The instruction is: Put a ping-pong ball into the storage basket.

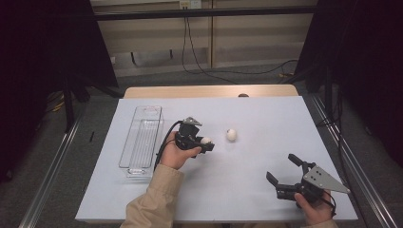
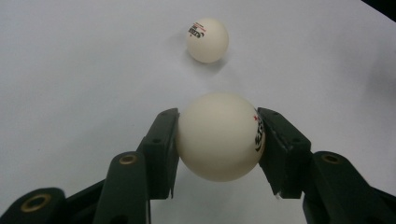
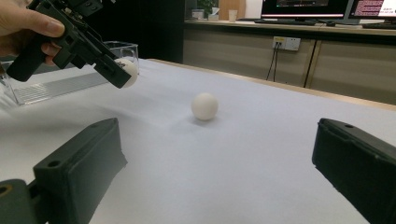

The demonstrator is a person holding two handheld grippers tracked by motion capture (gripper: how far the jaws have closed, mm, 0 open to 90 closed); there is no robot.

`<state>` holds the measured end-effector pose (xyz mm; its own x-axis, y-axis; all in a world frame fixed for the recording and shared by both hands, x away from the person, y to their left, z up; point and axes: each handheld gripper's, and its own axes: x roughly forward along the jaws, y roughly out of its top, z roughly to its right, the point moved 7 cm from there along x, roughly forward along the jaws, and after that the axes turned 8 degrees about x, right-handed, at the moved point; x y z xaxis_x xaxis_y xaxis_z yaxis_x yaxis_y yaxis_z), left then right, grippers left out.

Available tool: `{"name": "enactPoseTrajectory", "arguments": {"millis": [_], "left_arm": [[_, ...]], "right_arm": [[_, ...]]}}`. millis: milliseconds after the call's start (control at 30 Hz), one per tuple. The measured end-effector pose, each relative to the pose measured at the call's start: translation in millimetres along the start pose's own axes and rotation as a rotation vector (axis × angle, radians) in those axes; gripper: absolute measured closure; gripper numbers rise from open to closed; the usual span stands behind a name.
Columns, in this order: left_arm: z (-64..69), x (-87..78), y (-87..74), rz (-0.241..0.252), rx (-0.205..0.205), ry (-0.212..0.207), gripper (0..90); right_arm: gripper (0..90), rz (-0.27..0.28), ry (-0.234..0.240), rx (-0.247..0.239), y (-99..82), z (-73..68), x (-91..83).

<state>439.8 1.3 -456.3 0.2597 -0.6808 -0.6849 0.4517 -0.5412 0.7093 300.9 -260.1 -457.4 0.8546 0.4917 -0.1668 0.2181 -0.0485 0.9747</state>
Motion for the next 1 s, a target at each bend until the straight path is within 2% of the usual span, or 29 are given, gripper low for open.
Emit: {"name": "enactPoseTrajectory", "arguments": {"millis": [1000], "left_arm": [[-6.5, -10.6, -0.4, 0.007, -0.015, 0.011, 51.1]], "right_arm": [[1.4, -0.004, 0.003, -0.001, -0.6, 0.0, 0.9]]}}
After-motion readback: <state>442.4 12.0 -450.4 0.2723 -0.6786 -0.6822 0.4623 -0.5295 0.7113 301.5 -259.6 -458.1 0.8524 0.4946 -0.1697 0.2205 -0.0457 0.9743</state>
